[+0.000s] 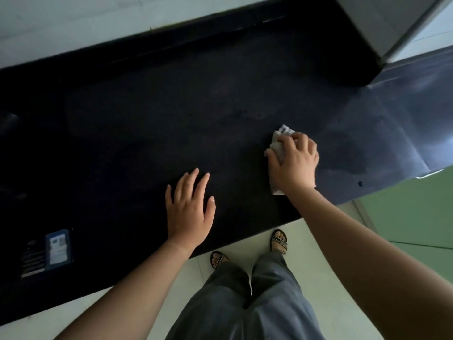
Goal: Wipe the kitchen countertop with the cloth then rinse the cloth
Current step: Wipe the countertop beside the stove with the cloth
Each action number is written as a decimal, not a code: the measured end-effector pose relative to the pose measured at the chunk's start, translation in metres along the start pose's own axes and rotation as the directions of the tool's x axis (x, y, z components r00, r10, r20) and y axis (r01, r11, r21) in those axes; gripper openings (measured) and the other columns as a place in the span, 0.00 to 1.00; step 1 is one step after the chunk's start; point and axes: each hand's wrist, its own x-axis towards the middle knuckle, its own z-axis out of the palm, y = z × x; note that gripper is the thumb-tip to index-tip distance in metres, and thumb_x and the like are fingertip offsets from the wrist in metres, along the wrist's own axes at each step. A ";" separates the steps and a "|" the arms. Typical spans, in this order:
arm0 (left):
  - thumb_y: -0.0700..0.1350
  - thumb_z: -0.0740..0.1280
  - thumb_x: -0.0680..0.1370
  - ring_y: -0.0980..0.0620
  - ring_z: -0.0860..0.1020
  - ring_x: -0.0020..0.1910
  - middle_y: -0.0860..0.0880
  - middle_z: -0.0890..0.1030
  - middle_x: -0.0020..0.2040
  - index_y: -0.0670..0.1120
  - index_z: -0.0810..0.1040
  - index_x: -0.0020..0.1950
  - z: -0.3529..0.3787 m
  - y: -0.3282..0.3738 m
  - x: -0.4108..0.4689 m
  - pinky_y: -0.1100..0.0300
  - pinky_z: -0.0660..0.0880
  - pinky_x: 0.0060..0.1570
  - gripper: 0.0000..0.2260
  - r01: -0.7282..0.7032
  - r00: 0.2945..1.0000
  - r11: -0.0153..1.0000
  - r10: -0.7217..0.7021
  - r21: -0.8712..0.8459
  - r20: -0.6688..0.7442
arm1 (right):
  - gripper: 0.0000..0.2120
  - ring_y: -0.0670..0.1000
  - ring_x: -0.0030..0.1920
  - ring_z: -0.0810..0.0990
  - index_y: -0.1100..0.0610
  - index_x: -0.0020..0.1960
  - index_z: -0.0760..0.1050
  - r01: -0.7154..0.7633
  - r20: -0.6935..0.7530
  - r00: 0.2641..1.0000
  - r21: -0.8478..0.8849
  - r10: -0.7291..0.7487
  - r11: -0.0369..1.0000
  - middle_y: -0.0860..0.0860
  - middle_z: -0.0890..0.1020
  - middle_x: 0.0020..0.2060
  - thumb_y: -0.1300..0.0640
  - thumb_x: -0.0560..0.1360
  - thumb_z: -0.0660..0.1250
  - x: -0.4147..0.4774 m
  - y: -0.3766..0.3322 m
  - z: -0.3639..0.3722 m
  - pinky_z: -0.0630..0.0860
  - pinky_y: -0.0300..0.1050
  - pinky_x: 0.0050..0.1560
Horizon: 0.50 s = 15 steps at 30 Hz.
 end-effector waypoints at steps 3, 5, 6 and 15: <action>0.54 0.53 0.77 0.45 0.63 0.72 0.47 0.65 0.73 0.51 0.64 0.71 -0.001 0.000 0.000 0.38 0.57 0.68 0.22 0.001 1.000 1.000 -0.001 0.012 0.006 | 0.21 0.57 0.65 0.62 0.49 0.64 0.70 0.169 0.098 0.981 0.017 -0.170 0.985 0.52 0.70 0.63 0.41 0.74 0.60 -0.015 -0.021 0.009 0.61 0.57 0.65; 0.54 0.53 0.77 0.45 0.63 0.72 0.47 0.65 0.73 0.51 0.64 0.71 -0.002 0.000 0.000 0.38 0.57 0.68 0.22 0.004 1.000 1.000 -0.004 0.011 0.011 | 0.19 0.54 0.63 0.63 0.47 0.62 0.70 0.329 0.125 0.935 0.039 -0.331 0.944 0.50 0.71 0.61 0.41 0.74 0.60 -0.039 -0.018 0.010 0.64 0.56 0.64; 0.54 0.53 0.77 0.45 0.63 0.72 0.48 0.65 0.73 0.51 0.65 0.71 -0.002 0.000 0.000 0.38 0.57 0.68 0.22 0.007 1.000 1.000 -0.007 0.010 0.012 | 0.18 0.53 0.62 0.64 0.46 0.61 0.70 0.391 0.129 0.911 0.039 -0.392 0.920 0.49 0.71 0.59 0.40 0.74 0.59 -0.049 -0.013 0.007 0.65 0.56 0.63; 0.54 0.54 0.77 0.47 0.62 0.73 0.48 0.65 0.74 0.52 0.63 0.72 -0.005 0.002 0.001 0.39 0.59 0.68 0.23 0.016 0.999 1.000 -0.017 0.017 0.038 | 0.19 0.60 0.64 0.64 0.53 0.61 0.71 0.178 0.074 0.981 0.018 -0.179 0.984 0.57 0.69 0.62 0.43 0.75 0.60 0.044 -0.026 0.017 0.60 0.58 0.65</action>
